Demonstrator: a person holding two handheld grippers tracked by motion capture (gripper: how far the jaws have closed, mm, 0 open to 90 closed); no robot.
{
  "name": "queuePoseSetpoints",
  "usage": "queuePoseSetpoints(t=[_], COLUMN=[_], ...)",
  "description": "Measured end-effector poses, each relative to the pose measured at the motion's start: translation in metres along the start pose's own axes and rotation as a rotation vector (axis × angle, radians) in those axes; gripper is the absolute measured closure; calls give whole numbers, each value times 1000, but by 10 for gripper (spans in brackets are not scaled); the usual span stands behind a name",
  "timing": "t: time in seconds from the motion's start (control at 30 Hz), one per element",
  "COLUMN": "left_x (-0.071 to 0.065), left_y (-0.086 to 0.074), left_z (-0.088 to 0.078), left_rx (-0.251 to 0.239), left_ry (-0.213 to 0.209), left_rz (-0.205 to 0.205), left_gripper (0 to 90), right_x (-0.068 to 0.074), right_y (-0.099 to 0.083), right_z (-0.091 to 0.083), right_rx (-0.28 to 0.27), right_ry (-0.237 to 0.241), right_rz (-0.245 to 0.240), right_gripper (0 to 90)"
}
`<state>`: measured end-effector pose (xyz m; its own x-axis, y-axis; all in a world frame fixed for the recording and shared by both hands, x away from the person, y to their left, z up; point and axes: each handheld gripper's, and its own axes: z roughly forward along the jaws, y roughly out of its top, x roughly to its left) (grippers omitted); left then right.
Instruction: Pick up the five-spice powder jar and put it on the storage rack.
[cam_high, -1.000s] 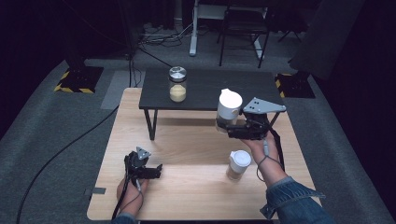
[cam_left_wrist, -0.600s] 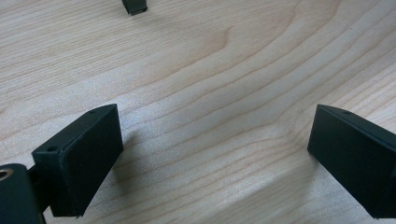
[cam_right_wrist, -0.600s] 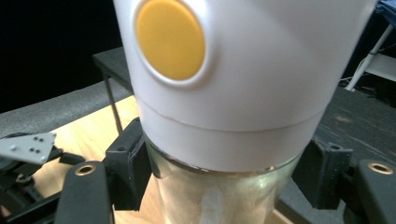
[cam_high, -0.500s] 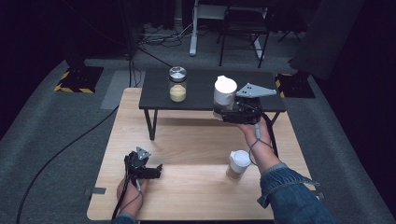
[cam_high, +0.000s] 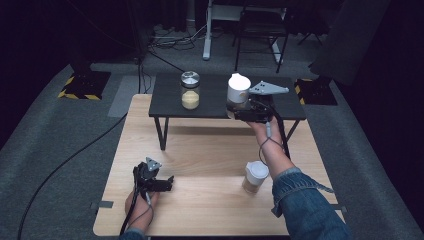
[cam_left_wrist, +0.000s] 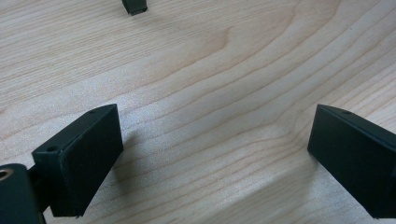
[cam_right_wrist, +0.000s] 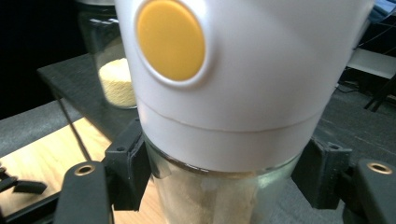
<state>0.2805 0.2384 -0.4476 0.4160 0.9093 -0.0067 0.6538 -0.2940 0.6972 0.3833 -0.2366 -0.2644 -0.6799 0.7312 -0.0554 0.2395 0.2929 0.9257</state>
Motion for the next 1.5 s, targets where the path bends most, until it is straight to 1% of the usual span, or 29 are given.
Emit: queuePoseSetpoints(t=[0.07, 0.3, 0.47, 0.83, 0.9, 1.0, 1.07, 1.23, 1.4, 1.5], left_x=[0, 0, 0, 0, 0, 0, 0, 0, 0, 0], left_y=[0, 0, 0, 0, 0, 0, 0, 0, 0, 0], left_z=[0, 0, 0, 0, 0, 0, 0, 0, 0, 0], left_rx=[0, 0, 0, -1, -1, -1, 0, 0, -1, -1], left_ry=[0, 0, 0, 2, 2, 1, 1, 1, 2, 1], left_rz=[-1, 0, 1, 4, 4, 3, 3, 3, 3, 3], left_gripper=[32, 32, 32, 32, 32, 32, 32, 32, 31, 31], right_x=[-1, -3, -8, -13, -15, -15, -15, -15, -12, -12], right_y=[1, 3, 1, -3, -4, -3, -7, -16, -28, -35], right_z=[3, 12, 16, 18, 19, 19, 17, 8, -6, -15], right_rx=[-1, -6, -18, -36, -35, -29, -38, -52, -53, -56], right_ry=[-5, -21, -20, -15, -3, 2, 8, 4, -5, -2], right_rz=[9, 19, 34, 44, 48, 55, 54, 63, 42, 35], right_gripper=[302, 302, 302, 299, 271, 221, 207, 155, 136, 135])
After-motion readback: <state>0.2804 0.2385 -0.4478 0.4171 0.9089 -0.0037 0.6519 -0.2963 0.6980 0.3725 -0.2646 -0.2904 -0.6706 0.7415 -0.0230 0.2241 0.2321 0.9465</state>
